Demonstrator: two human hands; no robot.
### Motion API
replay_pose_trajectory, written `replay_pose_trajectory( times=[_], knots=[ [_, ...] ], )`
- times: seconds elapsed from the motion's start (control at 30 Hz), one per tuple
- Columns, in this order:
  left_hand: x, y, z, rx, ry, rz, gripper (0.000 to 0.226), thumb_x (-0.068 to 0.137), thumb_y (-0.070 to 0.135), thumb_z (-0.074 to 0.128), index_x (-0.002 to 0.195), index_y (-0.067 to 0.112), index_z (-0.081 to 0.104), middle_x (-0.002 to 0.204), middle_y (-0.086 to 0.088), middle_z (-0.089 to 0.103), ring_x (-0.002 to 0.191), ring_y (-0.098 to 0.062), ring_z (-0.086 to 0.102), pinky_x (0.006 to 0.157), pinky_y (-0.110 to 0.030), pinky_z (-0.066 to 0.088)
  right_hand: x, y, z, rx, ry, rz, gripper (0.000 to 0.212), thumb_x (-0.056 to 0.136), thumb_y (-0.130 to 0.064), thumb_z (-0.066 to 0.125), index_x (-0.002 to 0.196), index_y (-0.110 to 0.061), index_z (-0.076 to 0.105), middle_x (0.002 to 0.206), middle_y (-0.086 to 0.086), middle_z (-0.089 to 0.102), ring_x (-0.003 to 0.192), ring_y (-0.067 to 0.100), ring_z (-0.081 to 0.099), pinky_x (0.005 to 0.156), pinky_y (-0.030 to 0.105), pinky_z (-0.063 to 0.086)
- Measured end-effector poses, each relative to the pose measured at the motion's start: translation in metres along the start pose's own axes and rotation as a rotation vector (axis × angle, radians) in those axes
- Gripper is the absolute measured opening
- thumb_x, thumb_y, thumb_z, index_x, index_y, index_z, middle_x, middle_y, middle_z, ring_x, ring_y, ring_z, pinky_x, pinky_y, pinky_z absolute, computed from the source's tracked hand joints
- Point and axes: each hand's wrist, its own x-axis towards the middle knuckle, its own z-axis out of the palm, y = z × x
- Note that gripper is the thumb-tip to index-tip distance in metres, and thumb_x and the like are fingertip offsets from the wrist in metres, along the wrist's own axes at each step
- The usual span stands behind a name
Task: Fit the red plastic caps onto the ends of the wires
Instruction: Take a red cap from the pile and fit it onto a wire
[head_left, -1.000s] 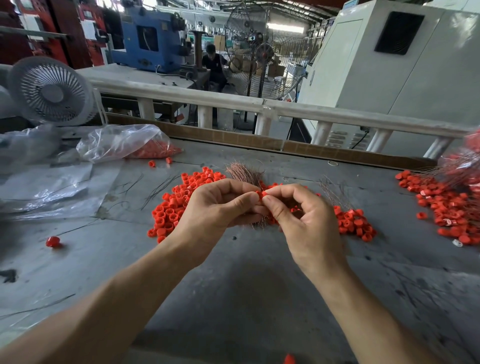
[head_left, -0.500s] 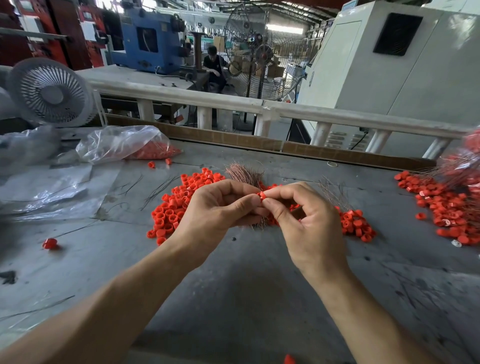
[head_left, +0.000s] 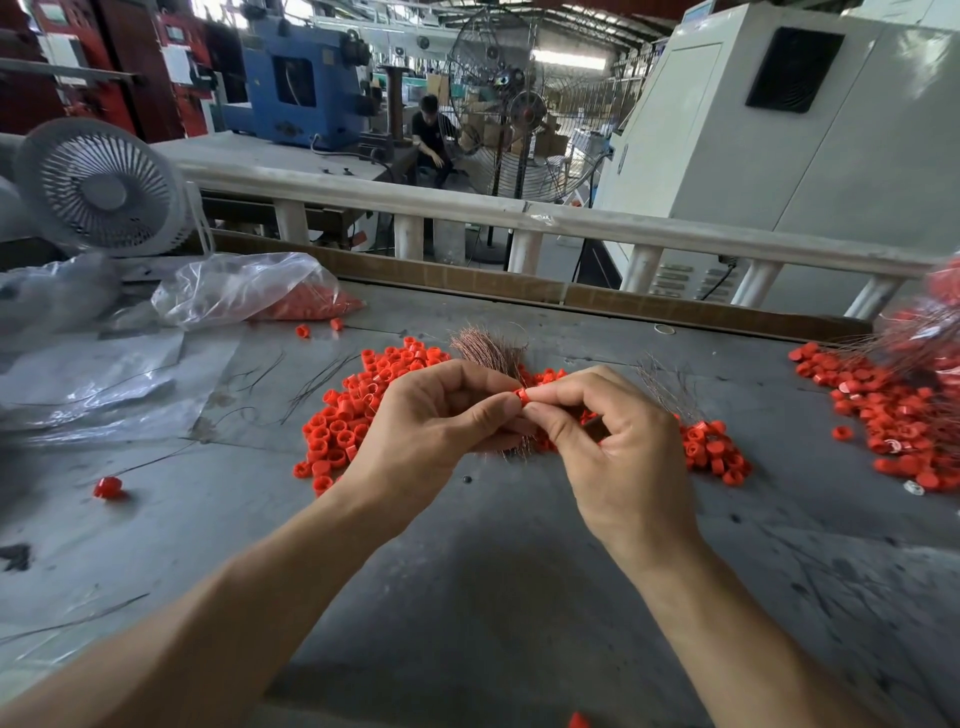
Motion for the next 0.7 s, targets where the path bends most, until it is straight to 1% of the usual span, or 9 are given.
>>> replay_pose_trajectory(
  times=[0.17,0.33,0.43,0.57,0.7],
  knots=[
    [0.0001,0.0002,-0.0004,-0.023,-0.014,-0.011,0.027,0.082,0.012,0.071,0.103,-0.005,0.068,0.091,-0.023,0.075,0.087,-0.027,0.075,0.082,-0.034,0.063,0.0003,0.0009,-0.0007,0.003,0.005,-0.037,0.008,0.086,-0.007,0.08,0.088,-0.014,0.078,0.086,-0.01,0.069,0.087,0.006,0.066,0.079,0.011,0.046],
    [0.0005,-0.0001,-0.0013,-0.018,-0.013,-0.011,0.028,0.082,0.012,0.071,0.104,-0.005,0.068,0.093,-0.024,0.075,0.088,-0.028,0.075,0.082,-0.035,0.063,0.0008,0.001,-0.0005,0.023,-0.004,-0.016,0.008,0.086,-0.009,0.081,0.088,-0.016,0.079,0.087,-0.011,0.07,0.088,0.007,0.068,0.079,0.012,0.047],
    [-0.0004,0.0002,-0.0011,0.007,-0.008,0.002,0.028,0.083,0.011,0.071,0.105,-0.006,0.067,0.094,-0.026,0.074,0.088,-0.029,0.075,0.082,-0.034,0.063,0.0,0.001,-0.0005,0.033,-0.021,0.02,0.006,0.086,-0.012,0.08,0.089,-0.017,0.079,0.087,-0.012,0.07,0.089,0.009,0.068,0.079,0.014,0.049],
    [-0.0008,0.0003,-0.0005,0.031,-0.003,0.014,0.028,0.082,0.011,0.07,0.104,-0.005,0.068,0.093,-0.025,0.075,0.087,-0.029,0.075,0.082,-0.035,0.063,-0.0005,0.0006,0.0009,0.046,-0.018,0.05,0.005,0.087,-0.013,0.08,0.089,-0.017,0.079,0.086,-0.012,0.071,0.088,0.009,0.069,0.08,0.019,0.051],
    [0.0001,0.0004,0.0008,-0.008,0.016,-0.001,0.029,0.081,0.011,0.07,0.103,-0.008,0.067,0.09,-0.024,0.074,0.084,-0.029,0.074,0.082,-0.035,0.063,0.0,-0.0006,0.0021,-0.007,-0.017,-0.004,0.006,0.087,-0.011,0.081,0.09,-0.016,0.078,0.086,-0.011,0.069,0.086,0.007,0.067,0.077,0.016,0.049]
  ],
)
